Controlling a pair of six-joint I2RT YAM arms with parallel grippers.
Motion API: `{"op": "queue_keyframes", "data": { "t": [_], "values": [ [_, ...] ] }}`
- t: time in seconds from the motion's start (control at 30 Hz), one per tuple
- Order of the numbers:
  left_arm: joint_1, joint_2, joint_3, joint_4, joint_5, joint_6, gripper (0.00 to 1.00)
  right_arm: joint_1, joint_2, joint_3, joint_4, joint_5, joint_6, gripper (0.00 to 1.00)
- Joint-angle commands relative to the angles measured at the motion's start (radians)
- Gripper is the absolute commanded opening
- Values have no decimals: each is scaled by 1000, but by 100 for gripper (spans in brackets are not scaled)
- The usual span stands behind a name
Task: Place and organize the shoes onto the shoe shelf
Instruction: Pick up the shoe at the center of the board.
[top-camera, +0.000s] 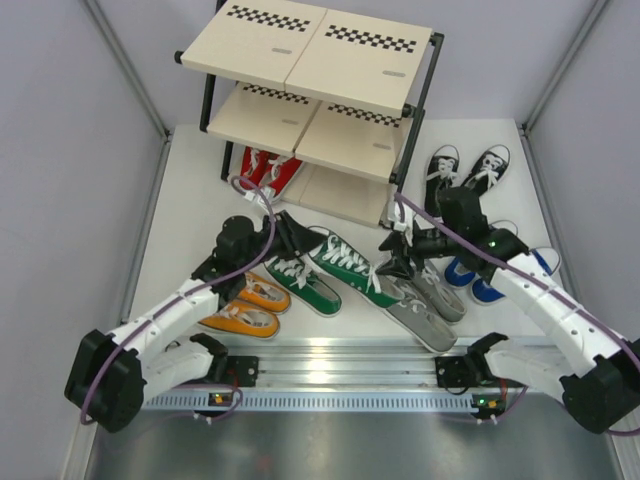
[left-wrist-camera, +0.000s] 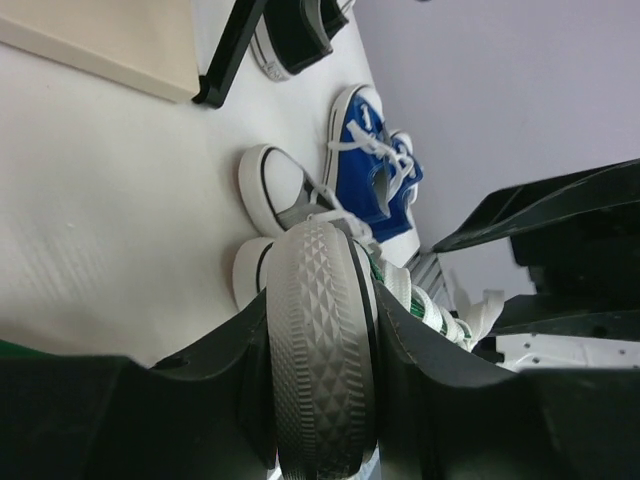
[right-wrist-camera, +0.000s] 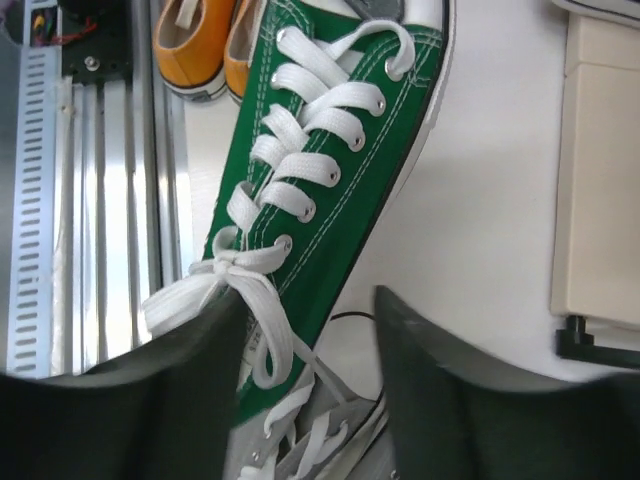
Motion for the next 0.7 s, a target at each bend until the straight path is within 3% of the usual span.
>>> {"op": "queue_keyframes", "data": {
  "t": [0.0, 0.07, 0.13, 0.23, 0.27, 0.3, 0.67],
  "values": [
    [64, 12, 61, 78, 229, 91, 0, -4, -54, 86, -81, -65, -185, 60],
    [122, 22, 70, 75, 289, 103, 0, -4, -76, 101, -153, -51, -257, 74],
    [156, 29, 86, 76, 386, 108, 0, -4, -96, 113, -226, -71, -360, 78],
    [213, 60, 127, 55, 484, 103, 0, -4, -116, 113, -520, -161, -753, 79],
    [233, 75, 136, 50, 497, 87, 0, -2, -119, 110, -649, -186, -961, 80],
    [241, 86, 146, 49, 504, 73, 0, 2, -123, 106, -691, -189, -1021, 80],
    [253, 183, 233, 50, 550, -21, 0, 156, -64, 173, -724, -152, -1044, 72]
  ]
}}
